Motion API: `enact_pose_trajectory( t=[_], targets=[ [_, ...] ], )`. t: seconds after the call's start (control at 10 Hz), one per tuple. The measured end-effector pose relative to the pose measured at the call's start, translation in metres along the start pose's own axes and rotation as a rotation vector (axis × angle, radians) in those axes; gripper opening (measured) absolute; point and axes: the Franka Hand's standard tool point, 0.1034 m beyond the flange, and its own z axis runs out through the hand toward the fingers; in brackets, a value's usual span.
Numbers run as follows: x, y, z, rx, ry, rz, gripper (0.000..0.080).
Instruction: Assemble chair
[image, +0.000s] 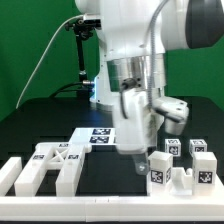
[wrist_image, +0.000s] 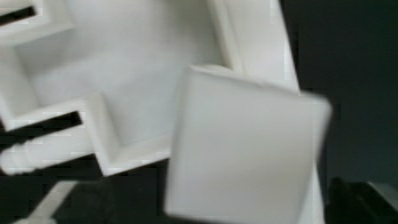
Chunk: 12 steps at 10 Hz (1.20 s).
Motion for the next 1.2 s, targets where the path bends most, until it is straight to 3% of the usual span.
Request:
enact_pose_trajectory(
  t=[0.1,0.2,0.7,1.0,1.2],
  targets=[
    [-0.0083,0.0013,-0.0011,-0.007,0.008,-0.261,0.0633],
    [-0.0152,0.0038,-0.0028,-0.024,0.000,-0.417,0.0633],
    [-0.0119,0.0039,-0.0024,-0.042,0.006,-0.910,0.0649],
    [-0.0138,0.0007,-0.0018,-0.043,0.013,-0.930,0.0610],
    [-0.0144,0.0008,-0.0017,-0.040,0.014,-0.794,0.0282]
  ],
)
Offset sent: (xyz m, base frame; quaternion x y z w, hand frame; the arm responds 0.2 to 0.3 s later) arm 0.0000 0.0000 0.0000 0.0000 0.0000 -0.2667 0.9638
